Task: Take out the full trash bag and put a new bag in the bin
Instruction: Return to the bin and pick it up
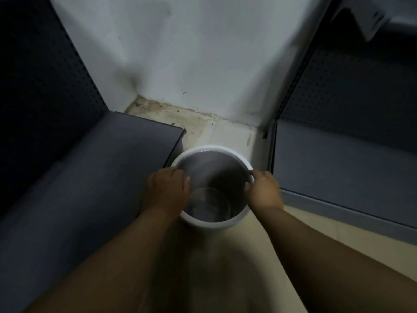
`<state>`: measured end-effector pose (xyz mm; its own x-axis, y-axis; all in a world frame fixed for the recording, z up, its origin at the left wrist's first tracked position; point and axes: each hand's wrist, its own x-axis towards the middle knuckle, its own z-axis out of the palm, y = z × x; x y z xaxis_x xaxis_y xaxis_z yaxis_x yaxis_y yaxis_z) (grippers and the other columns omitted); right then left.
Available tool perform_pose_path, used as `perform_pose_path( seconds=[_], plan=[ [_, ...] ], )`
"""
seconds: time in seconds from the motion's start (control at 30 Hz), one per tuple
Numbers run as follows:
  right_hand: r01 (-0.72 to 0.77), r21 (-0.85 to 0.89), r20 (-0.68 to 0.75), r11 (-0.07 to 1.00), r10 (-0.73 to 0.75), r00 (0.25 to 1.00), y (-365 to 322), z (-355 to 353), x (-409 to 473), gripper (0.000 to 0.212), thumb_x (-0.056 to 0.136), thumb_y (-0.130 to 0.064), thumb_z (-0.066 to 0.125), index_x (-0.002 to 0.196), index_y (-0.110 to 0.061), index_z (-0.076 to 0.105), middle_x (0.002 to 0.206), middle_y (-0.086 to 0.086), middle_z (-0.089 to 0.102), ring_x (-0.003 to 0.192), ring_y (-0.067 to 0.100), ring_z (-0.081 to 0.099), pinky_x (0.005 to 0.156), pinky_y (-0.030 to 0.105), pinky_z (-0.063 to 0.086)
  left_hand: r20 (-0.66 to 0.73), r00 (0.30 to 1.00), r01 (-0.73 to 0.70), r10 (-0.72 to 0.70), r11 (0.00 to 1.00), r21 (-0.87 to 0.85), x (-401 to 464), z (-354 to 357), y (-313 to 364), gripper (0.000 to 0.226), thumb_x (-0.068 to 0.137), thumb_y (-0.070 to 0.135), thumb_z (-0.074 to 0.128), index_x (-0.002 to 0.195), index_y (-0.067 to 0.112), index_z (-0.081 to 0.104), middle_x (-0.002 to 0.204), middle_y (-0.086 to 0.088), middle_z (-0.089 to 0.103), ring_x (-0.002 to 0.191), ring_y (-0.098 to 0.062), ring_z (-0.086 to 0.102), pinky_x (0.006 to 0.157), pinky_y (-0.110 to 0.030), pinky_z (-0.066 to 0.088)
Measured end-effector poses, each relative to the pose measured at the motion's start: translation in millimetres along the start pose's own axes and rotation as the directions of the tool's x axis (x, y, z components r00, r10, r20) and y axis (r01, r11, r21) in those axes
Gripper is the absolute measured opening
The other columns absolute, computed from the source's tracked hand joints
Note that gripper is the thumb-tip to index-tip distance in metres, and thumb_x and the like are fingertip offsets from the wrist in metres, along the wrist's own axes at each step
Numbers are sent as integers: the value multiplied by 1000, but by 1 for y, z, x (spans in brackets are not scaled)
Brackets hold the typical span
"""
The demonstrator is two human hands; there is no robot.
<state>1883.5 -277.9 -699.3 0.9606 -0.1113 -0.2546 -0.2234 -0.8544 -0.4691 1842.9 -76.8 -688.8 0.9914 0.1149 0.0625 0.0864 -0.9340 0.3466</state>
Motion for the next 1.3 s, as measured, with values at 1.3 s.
perform_pose_path(
  seconds=[1.3],
  plan=[
    [-11,140,-258,990,47,965,28,53,53,25,88,0,51,113,1,53,113,22,60,100,38,61,83,42,51,-129,926,325,-354,924,-200,18,71,-26,32,88,1,42,119,2,48,123,-21,49,105,-36,53,84,-38,42]
  ],
)
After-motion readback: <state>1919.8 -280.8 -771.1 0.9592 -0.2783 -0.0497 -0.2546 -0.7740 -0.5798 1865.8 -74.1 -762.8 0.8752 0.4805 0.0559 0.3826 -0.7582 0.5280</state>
